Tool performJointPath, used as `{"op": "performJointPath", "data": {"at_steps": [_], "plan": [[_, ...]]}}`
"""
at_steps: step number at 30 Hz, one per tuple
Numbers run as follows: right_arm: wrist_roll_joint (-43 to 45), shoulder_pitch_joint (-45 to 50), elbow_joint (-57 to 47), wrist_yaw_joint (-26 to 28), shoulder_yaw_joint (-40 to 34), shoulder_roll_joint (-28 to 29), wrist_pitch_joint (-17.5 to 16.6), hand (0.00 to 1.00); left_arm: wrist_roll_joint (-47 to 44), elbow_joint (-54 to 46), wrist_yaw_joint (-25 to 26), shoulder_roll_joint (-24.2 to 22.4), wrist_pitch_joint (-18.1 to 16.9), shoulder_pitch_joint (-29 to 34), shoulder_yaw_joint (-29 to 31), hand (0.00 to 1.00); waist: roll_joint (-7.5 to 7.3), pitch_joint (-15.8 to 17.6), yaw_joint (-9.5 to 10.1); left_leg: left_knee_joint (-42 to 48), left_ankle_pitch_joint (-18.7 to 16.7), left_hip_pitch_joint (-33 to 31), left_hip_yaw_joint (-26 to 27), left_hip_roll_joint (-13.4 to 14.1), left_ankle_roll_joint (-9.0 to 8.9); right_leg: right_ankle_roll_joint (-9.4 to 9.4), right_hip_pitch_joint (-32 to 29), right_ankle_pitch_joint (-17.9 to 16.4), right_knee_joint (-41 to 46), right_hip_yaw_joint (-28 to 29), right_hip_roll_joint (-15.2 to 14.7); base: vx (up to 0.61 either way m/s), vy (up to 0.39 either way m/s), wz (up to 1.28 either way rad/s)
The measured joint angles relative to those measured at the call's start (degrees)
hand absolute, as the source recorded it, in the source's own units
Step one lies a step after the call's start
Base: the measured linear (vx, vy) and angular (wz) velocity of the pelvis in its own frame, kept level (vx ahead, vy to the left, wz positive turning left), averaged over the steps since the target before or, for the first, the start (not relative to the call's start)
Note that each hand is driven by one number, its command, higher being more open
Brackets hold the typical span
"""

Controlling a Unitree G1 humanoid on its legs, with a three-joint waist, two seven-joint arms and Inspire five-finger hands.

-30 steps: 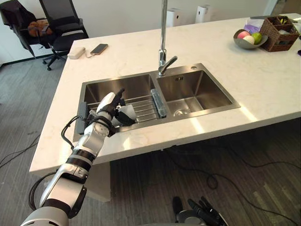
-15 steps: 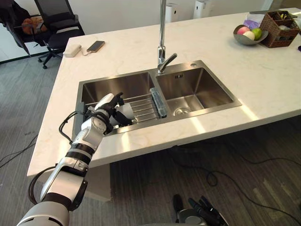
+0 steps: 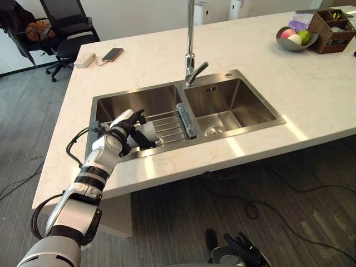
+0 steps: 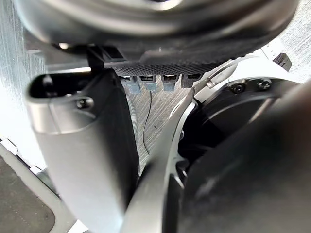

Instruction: Walk over to the sink, pick up the cup, carry it to the dishwasher, place the cup inside the dishwasher, then close the dishwasher door

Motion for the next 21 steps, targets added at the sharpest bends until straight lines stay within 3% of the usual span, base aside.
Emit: {"op": "performJointPath", "data": {"at_steps": [4, 5, 8, 13, 17, 21], "plan": [[-0.2, -0.2, 0.0, 0.0, 0.0, -0.5, 1.0, 1.0, 2.9, 0.0, -5.7, 0.2, 1.6, -1.1, 0.1, 1.0, 0.21, -0.1, 0.0, 0.0, 0.0, 0.0, -0.1, 0.0, 0.0, 0.0, 0.0, 0.0, 0.0, -0.1, 0.0, 0.0, 0.0, 0.0], [-0.2, -0.2, 0.0, 0.0, 0.0, -0.6, 1.1, 1.0, 3.0, 0.0, -6.9, 0.2, 2.0, -1.3, 0.1, 0.0, 0.23, -0.2, -0.02, 0.0, 0.0, 0.0, -0.1, 0.0, 0.0, 0.0, 0.0, 0.0, 0.0, -0.1, 0.0, 0.0, 0.0, 0.0], [-0.3, -0.4, 0.0, 0.0, 0.1, -0.9, 2.0, 1.0, 4.0, 0.2, -10.0, 0.7, 2.9, -1.6, 0.5, 0.0, 0.27, -0.2, -0.11, 0.0, 0.0, 0.0, -0.1, 0.1, -0.01, -0.01, 0.0, 0.0, 0.0, -0.1, 0.1, 0.0, 0.0, 0.0], [-0.9, -0.7, 0.0, 0.0, 0.0, -0.9, 2.3, 1.0, 5.4, 1.4, -10.4, 0.8, 2.3, -1.9, 2.2, 0.0, 0.3, -0.2, -0.86, 0.0, -0.1, 0.1, 0.0, 0.3, -0.1, -0.05, 0.0, -0.1, 0.0, -0.1, 0.3, 0.0, 0.0, 0.0], [-1.5, -0.9, 0.2, 0.0, 0.0, -1.1, 2.3, 1.0, 5.7, 2.8, -11.2, 1.1, 0.4, -2.3, 2.3, 0.0, 0.53, -0.3, -0.95, 0.0, -0.1, 0.1, 0.1, 0.4, -0.17, -0.08, 0.1, -0.1, 0.0, 0.0, 0.4, 0.0, 0.0, 0.0], [-1.5, -1.0, 0.2, 0.0, 0.0, -1.3, 2.3, 1.0, 4.9, 4.8, -7.8, 1.0, -2.7, -2.3, 2.0, 0.0, 0.8, -0.3, -0.98, 0.1, -0.1, 0.1, 0.1, 0.4, -0.18, -0.08, 0.1, -0.1, 0.0, 0.0, 0.4, 0.0, 0.0, 0.0]]}}
